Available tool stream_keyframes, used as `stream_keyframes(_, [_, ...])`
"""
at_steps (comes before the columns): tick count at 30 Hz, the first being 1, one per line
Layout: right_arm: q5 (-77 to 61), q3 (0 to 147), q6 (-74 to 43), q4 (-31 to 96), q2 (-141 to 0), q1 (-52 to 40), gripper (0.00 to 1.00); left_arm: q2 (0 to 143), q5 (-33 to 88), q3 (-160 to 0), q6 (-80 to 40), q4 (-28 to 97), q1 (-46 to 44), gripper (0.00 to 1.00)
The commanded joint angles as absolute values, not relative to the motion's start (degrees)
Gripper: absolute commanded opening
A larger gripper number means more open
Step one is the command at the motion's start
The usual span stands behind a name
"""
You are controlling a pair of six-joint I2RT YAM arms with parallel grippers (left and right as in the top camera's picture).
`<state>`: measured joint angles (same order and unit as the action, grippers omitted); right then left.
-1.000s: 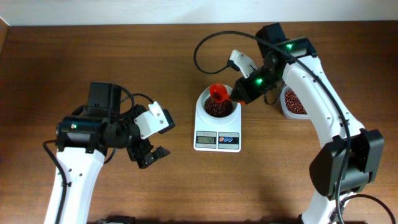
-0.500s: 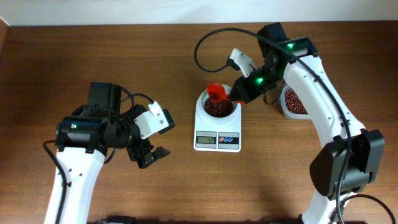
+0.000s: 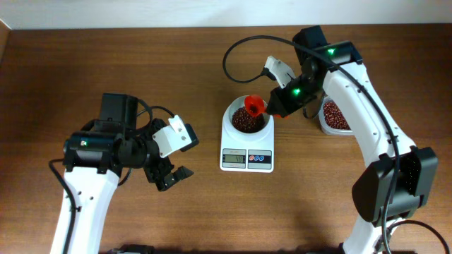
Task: Scoop and weigh 50g on scale
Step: 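Tilt the scoop over the white bowl to pour beans in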
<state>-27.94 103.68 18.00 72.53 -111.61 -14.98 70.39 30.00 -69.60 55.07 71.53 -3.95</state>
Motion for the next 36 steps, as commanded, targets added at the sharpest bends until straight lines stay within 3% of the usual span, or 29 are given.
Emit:
stream_keyframes(1, [-27.6,104.9,17.7,72.4,-111.3,-14.6,0.04,70.3,30.2,-70.5,54.7,71.6,-3.6,0.99])
stream_keyframes(36, [-30.2,104.9,17.7,72.4,-111.3,-13.9,0.04,70.3,30.2,-70.5,54.8,71.6,-3.6,0.99])
